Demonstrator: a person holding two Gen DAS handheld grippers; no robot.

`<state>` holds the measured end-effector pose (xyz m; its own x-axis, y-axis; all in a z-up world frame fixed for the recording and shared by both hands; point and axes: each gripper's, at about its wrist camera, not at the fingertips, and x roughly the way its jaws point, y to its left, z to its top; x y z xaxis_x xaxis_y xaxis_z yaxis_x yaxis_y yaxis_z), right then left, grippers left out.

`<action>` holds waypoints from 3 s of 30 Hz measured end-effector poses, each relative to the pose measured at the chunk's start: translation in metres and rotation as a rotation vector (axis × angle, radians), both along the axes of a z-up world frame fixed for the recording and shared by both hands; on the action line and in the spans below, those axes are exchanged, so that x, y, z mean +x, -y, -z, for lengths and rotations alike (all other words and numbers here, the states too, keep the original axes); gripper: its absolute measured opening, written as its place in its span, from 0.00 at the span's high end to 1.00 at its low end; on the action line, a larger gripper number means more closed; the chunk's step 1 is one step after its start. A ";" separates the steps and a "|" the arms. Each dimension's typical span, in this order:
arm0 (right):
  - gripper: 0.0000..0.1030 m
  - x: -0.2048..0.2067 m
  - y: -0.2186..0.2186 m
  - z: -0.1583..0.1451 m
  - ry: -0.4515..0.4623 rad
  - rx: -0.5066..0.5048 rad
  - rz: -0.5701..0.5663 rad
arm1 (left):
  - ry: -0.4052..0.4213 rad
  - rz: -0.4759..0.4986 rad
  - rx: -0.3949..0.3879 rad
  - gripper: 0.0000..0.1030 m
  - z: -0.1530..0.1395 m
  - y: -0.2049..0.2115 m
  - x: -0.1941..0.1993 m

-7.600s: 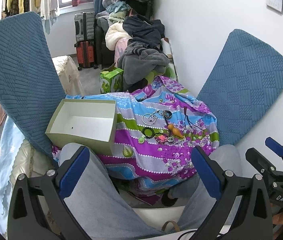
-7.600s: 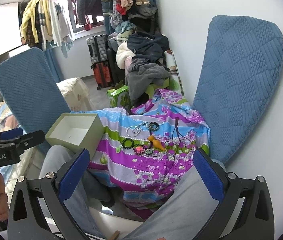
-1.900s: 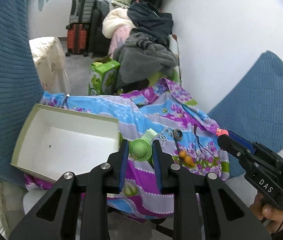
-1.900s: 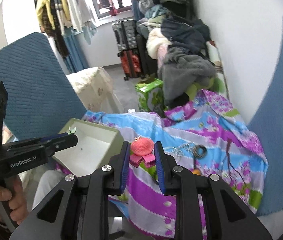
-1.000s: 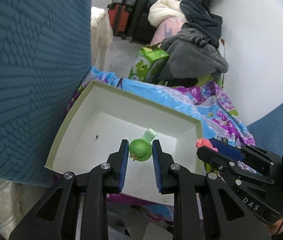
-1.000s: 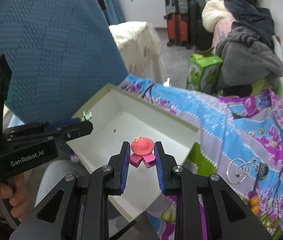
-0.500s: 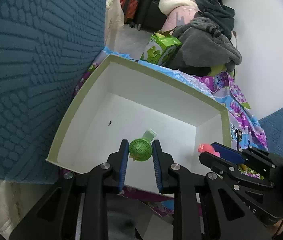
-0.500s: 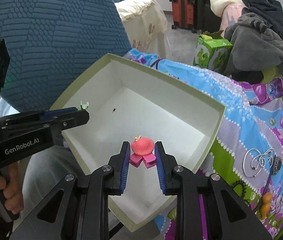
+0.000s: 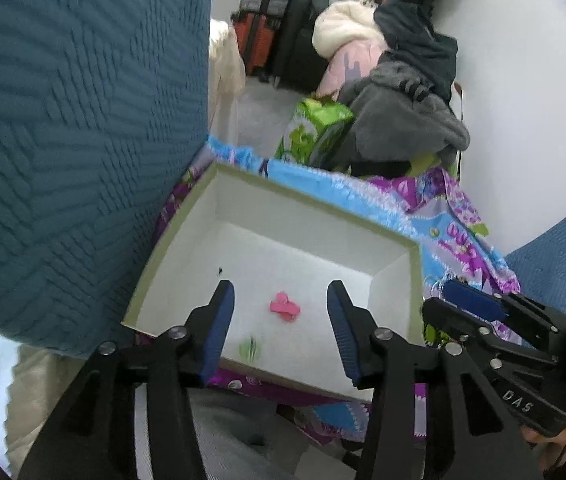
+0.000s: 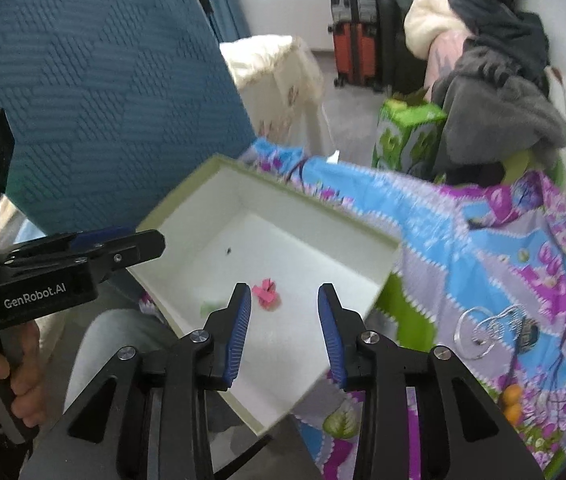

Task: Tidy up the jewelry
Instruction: 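Move both open tools back over the jewelry on the cloth, then grasp the red-beaded earring with the left tool while the right tool grasps the orange gourd pendant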

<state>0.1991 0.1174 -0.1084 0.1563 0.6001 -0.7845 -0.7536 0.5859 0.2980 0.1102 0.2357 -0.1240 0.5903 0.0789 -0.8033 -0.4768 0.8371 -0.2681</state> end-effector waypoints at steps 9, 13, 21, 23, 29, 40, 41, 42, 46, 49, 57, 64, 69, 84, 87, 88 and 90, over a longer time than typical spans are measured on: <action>0.68 0.002 0.063 -0.069 0.095 0.094 0.090 | 0.117 0.016 0.064 0.52 -0.065 0.033 -0.017; 0.68 0.000 0.091 -0.089 0.131 0.124 0.128 | 0.149 0.021 0.084 0.52 -0.083 0.049 -0.023; 0.68 -0.010 0.140 -0.107 0.184 0.167 0.192 | 0.187 0.061 0.107 0.52 -0.105 0.088 -0.032; 0.68 -0.012 0.149 -0.108 0.195 0.173 0.205 | 0.202 0.079 0.112 0.52 -0.108 0.099 -0.032; 0.68 -0.018 0.183 -0.101 0.194 0.174 0.243 | 0.224 0.117 0.086 0.52 -0.108 0.123 -0.031; 0.68 -0.027 0.242 -0.076 0.199 0.171 0.335 | 0.218 0.139 0.054 0.52 -0.093 0.165 -0.018; 0.68 -0.026 0.245 -0.074 0.198 0.171 0.341 | 0.216 0.148 0.054 0.52 -0.091 0.169 -0.016; 0.68 -0.024 0.250 -0.070 0.194 0.169 0.347 | 0.212 0.158 0.054 0.52 -0.088 0.173 -0.013; 0.68 -0.020 0.263 -0.058 0.207 0.169 0.366 | 0.210 0.206 0.037 0.52 -0.077 0.186 -0.004; 0.68 -0.017 0.273 -0.045 0.226 0.170 0.405 | 0.206 0.244 0.006 0.52 -0.062 0.194 0.005; 0.68 0.000 0.287 0.015 0.217 0.131 0.460 | 0.117 0.319 -0.129 0.57 0.006 0.213 0.036; 0.68 0.019 0.290 0.076 0.174 0.100 0.435 | 0.034 0.370 -0.178 0.67 0.061 0.235 0.066; 0.68 0.037 0.283 0.115 0.143 0.068 0.397 | -0.016 0.409 -0.188 0.75 0.092 0.247 0.092; 0.69 0.061 0.269 0.171 0.014 0.049 0.276 | -0.160 0.475 -0.104 0.87 0.150 0.276 0.140; 0.69 0.063 0.268 0.173 0.005 0.056 0.267 | -0.168 0.488 -0.083 0.87 0.152 0.278 0.143; 0.69 0.063 0.267 0.174 0.005 0.054 0.262 | -0.172 0.489 -0.078 0.87 0.153 0.279 0.145; 0.69 0.063 0.264 0.177 0.004 0.041 0.254 | -0.179 0.494 -0.062 0.87 0.153 0.281 0.147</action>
<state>0.2626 -0.1470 -0.2855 0.3096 0.5726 -0.7592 -0.5848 0.7442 0.3228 0.2567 -0.0457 -0.2768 0.3985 -0.2248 -0.8892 -0.0719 0.9588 -0.2747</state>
